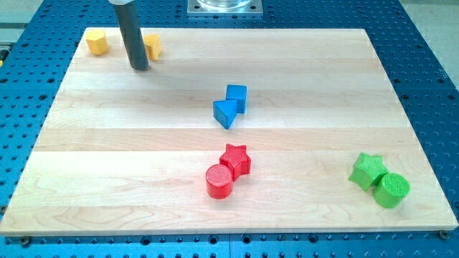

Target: Place your arm diagonal to the red circle

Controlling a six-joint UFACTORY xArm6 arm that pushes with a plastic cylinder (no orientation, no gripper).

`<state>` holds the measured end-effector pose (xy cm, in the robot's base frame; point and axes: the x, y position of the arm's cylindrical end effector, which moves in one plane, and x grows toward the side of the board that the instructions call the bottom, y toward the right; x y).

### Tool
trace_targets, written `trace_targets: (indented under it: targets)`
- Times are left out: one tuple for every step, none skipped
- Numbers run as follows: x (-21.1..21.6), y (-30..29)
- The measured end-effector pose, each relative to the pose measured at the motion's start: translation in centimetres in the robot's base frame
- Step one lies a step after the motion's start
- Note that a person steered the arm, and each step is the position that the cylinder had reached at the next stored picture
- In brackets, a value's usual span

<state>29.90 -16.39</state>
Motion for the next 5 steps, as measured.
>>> trace_targets:
  targets:
    - [-1.5,-2.8]
    - [-1.5,-3.4]
    - [-0.7,-3.4]
    - [4.9,-2.1]
    - [6.5,-0.1]
